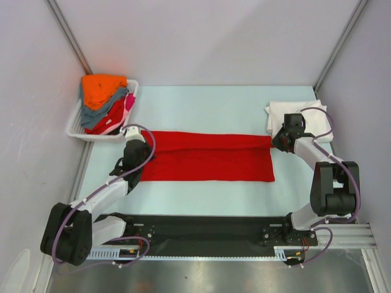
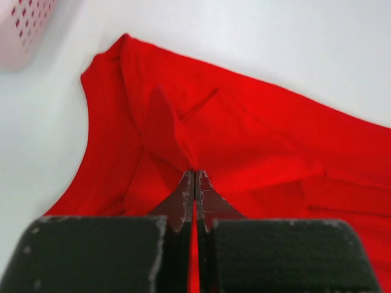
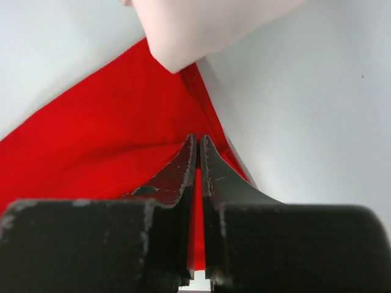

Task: Fold and stack the t-shirts
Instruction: Fold the tshirt

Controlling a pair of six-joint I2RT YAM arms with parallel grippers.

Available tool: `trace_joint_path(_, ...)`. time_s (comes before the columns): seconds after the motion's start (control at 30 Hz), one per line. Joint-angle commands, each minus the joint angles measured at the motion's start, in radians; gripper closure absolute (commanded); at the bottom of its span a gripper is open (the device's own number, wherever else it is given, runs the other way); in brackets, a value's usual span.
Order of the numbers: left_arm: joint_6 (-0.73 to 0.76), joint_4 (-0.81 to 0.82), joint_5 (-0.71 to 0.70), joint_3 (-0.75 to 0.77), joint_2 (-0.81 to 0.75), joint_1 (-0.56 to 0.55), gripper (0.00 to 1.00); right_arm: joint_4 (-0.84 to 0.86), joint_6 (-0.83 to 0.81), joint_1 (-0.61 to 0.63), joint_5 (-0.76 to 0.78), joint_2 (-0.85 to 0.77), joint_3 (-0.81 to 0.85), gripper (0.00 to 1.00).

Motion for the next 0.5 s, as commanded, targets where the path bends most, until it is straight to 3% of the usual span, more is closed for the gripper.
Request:
trace_joint_path(0.0, -0.056, 0.01, 0.011, -0.026, -0.027, -0.008, 1.0, 0.062, 0.035, 0.006, 0.036, -0.065, -0.037, 1.0)
trace_joint_path(0.3, -0.139, 0.037, 0.045, -0.105, -0.033, -0.008, 1.0, 0.116, 0.101, 0.016, 0.06, -0.079, -0.13, 0.92)
trace_joint_path(0.43, -0.155, 0.034, 0.045, -0.139, -0.078, -0.01, 1.0, 0.131, 0.124, 0.026, 0.106, -0.102, -0.158, 0.84)
trace_joint_path(0.47, -0.158, 0.027, 0.043, -0.142, -0.087, -0.008, 0.99, 0.127, 0.13, 0.033, 0.121, -0.105, -0.158, 0.77)
